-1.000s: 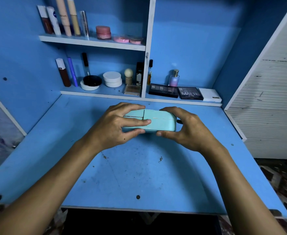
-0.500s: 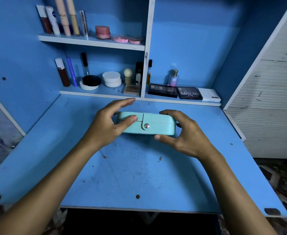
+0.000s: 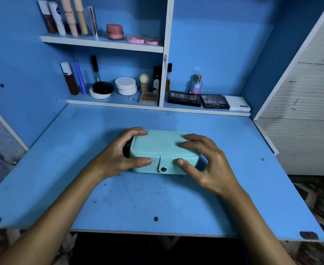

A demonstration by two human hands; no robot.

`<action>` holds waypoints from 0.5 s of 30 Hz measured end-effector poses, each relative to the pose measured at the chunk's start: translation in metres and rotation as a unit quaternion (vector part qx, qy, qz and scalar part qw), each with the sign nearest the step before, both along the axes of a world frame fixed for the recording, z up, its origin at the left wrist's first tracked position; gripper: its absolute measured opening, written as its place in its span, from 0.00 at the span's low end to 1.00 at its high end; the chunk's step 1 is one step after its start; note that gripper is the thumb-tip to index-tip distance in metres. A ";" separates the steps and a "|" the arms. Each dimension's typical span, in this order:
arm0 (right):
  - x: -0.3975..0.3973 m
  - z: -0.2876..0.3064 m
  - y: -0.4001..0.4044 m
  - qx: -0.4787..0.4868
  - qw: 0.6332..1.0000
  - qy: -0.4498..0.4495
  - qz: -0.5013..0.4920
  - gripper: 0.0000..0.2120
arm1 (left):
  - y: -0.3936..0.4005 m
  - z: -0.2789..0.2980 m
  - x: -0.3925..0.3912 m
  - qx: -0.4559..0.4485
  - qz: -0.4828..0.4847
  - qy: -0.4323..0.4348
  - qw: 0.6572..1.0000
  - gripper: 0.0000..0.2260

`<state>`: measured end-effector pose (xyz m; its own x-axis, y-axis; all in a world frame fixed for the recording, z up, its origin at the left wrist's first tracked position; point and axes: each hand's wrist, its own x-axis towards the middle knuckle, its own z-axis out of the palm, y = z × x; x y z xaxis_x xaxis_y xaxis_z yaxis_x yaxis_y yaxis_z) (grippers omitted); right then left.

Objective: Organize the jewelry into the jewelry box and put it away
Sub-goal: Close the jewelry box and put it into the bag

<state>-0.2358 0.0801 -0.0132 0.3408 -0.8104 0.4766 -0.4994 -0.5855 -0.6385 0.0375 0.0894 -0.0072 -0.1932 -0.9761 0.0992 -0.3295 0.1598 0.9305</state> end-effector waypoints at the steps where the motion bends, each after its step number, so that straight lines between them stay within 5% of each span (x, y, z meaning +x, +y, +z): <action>1: 0.000 -0.001 0.001 -0.004 1.000 -0.002 0.001 0.19 | 0.001 -0.002 0.000 0.001 -0.005 0.004 1.000 0.36; 7: 0.001 -0.003 0.001 0.012 0.998 -0.056 -0.007 0.12 | 0.005 -0.008 0.004 0.016 -0.042 0.005 0.999 0.39; 11: 0.008 0.002 -0.012 0.106 0.981 -0.153 -0.053 0.07 | 0.001 -0.006 -0.002 0.035 0.017 0.043 0.998 0.26; 15: 0.013 0.005 -0.018 0.228 0.959 -0.154 -0.069 0.15 | -0.006 -0.008 -0.007 0.018 0.093 0.002 0.996 0.17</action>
<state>-0.2231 0.0617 -0.0087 0.1140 -0.9858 0.1232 -0.2983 -0.1523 -0.9423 0.0307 0.0836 -0.0149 -0.0087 -0.9980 0.0632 -0.3464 0.0623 0.9360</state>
